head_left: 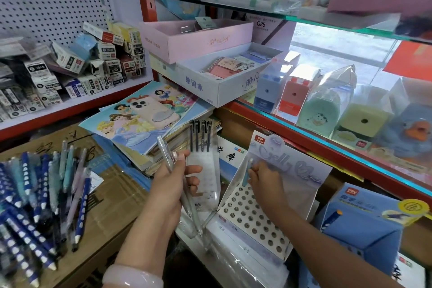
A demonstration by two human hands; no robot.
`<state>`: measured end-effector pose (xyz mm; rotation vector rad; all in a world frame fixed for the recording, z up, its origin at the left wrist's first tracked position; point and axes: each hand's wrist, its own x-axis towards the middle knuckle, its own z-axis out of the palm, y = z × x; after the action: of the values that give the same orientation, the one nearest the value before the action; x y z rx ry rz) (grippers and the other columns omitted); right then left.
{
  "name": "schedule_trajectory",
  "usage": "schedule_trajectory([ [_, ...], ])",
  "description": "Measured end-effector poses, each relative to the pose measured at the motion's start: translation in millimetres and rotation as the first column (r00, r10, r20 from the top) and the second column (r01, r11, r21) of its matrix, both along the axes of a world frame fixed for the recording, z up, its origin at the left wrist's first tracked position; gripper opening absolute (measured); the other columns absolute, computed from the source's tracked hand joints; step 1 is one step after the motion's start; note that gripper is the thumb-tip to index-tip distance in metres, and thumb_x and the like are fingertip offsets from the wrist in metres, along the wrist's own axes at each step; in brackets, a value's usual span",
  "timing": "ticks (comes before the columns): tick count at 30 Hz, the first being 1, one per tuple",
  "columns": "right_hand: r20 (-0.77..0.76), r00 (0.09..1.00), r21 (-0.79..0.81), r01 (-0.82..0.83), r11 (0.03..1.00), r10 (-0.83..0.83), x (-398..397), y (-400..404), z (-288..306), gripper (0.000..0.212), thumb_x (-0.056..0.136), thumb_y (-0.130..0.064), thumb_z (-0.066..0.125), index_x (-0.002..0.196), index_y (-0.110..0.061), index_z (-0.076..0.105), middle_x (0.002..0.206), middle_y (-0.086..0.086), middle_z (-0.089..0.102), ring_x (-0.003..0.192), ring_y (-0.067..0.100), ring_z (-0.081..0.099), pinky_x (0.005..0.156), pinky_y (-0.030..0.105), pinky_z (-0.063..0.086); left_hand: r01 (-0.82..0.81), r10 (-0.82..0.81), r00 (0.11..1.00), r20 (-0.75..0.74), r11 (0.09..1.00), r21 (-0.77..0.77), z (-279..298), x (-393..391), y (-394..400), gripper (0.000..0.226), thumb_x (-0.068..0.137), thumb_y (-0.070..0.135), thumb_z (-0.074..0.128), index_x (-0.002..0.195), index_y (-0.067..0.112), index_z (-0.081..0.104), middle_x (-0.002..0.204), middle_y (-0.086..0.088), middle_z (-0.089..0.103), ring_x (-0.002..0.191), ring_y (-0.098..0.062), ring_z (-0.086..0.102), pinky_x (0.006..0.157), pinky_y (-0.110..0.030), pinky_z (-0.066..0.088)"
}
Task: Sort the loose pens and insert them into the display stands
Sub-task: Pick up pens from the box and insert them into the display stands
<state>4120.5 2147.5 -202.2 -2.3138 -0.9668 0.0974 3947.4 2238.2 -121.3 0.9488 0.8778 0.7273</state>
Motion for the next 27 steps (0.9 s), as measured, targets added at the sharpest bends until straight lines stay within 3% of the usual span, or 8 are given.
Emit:
schedule_trajectory([
  [4,0.086,0.996,-0.068,0.035,0.997,-0.03,0.4,6.2,-4.3,0.022,0.099,-0.023,0.04,0.099,-0.006,0.055,0.087,0.009,0.066,0.077,0.019,0.064,0.064,0.025,0.049,0.021,-0.021,1.0,0.01,1.0,-0.013,1.1,-1.0,-0.6,0.02,0.098,0.022,0.042,0.108,0.012,0.056,0.071,-0.007,0.062,0.044,-0.01,0.047,0.039,-0.019,0.041],
  [8,0.019,0.999,-0.108,0.03,0.994,-0.028,1.4,1.2,-6.6,0.029,0.099,-0.029,0.042,0.083,-0.01,0.058,0.079,0.005,0.067,0.07,0.014,0.062,0.06,0.019,0.044,0.06,-0.06,0.998,0.01,0.997,-0.039,1.5,-1.7,-0.8,0.017,0.099,0.013,0.039,0.105,0.01,0.055,0.076,-0.01,0.068,0.049,-0.012,0.055,0.045,-0.021,0.048],
  [11,-0.044,0.998,-0.123,0.027,0.992,-0.033,-5.7,-2.6,-3.7,0.032,0.096,-0.03,0.048,0.078,-0.009,0.064,0.073,0.005,0.068,0.065,0.015,0.064,0.061,0.023,0.047,0.12,-0.121,0.993,-0.012,0.992,-0.032,1.0,-1.6,-1.8,0.022,0.098,0.014,0.04,0.105,0.005,0.059,0.095,-0.013,0.071,0.079,-0.016,0.069,0.073,-0.028,0.056],
  [14,-0.318,0.933,0.142,-0.129,0.981,0.169,-29.4,-0.1,22.7,0.028,0.094,-0.026,0.053,0.078,-0.01,0.069,0.069,0.0,0.068,0.051,0.003,0.057,0.053,0.017,0.048,0.185,-0.185,0.981,-0.066,0.983,0.005,-0.4,-1.8,-4.7,0.024,0.096,0.019,0.044,0.105,0.009,0.064,0.108,-0.007,0.069,0.106,-0.018,0.061,0.094,-0.041,0.047],
  [17,-0.485,0.766,0.277,-0.323,0.905,0.422,-54.9,-0.2,58.4,0.023,0.094,-0.027,0.052,0.084,-0.017,0.071,0.065,-0.008,0.065,0.05,-0.004,0.052,0.052,0.01,0.041,0.261,-0.258,0.961,-0.103,0.965,0.021,-3.5,-1.1,-8.2,0.025,0.095,0.024,0.047,0.109,0.015,0.065,0.113,-0.004,0.065,0.105,-0.012,0.059,0.084,-0.031,0.048],
  [21,-0.572,0.621,0.351,-0.405,0.845,0.535,-69.7,0.3,71.2,0.012,0.092,-0.01,0.055,0.096,-0.009,0.066,0.064,-0.013,0.062,0.052,-0.008,0.055,0.053,0.006,0.039,0.295,-0.295,0.953,-0.064,0.956,-0.012,-4.1,1.6,-12.4,0.028,0.095,0.022,0.046,0.116,0.013,0.062,0.102,-0.009,0.07,0.086,-0.012,0.067,0.065,-0.019,0.055],
  [25,-0.582,0.629,0.333,-0.394,0.857,0.516,-66.1,-0.6,60.4,0.008,0.09,-0.006,0.057,0.096,-0.006,0.063,0.073,-0.003,0.063,0.058,-0.002,0.058,0.057,0.013,0.046,0.317,-0.318,0.946,-0.064,0.948,-0.018,-5.0,3.1,-17.0,0.028,0.094,0.025,0.048,0.114,0.01,0.06,0.093,-0.011,0.072,0.077,-0.017,0.068,0.068,-0.029,0.057],
  [27,-0.542,0.704,0.325,-0.328,0.887,0.458,-59.0,-4.3,55.3,0.005,0.089,-0.01,0.059,0.091,-0.012,0.062,0.078,-0.001,0.066,0.067,0.003,0.062,0.063,0.016,0.051,0.302,-0.303,0.949,-0.088,0.953,-0.022,-8.1,3.7,-16.0,0.031,0.093,0.03,0.048,0.117,0.014,0.059,0.102,-0.009,0.07,0.089,-0.021,0.065,0.078,-0.04,0.054],
])
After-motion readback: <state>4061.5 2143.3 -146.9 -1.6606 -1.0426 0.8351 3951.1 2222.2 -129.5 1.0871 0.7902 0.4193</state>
